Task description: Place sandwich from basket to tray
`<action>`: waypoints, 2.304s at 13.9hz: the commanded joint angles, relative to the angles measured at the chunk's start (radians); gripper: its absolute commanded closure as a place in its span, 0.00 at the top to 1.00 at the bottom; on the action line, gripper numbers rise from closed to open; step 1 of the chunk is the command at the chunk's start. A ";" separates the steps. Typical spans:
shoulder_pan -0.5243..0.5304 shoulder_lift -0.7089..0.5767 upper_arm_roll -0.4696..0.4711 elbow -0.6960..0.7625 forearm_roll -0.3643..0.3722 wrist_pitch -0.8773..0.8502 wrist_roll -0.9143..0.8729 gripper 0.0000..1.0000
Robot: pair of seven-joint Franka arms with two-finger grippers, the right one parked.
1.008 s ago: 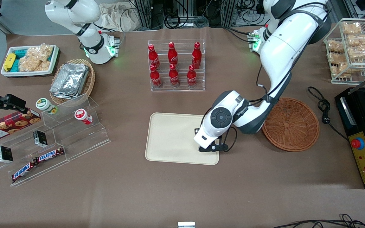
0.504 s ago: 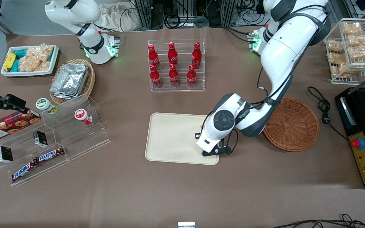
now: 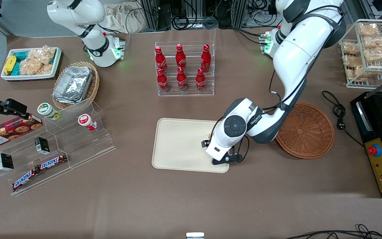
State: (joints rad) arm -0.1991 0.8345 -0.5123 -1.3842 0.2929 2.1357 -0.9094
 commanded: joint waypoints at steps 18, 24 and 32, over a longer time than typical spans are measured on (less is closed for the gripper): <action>0.096 -0.555 0.219 -0.149 -0.158 -0.333 0.156 0.99; 0.099 -0.721 0.296 -0.282 -0.204 -0.408 0.384 0.99; 0.104 -0.753 0.471 -0.214 -0.290 -0.548 0.737 0.99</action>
State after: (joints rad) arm -0.0948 0.0881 -0.0663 -1.6215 0.0374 1.6258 -0.2281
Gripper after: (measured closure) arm 0.004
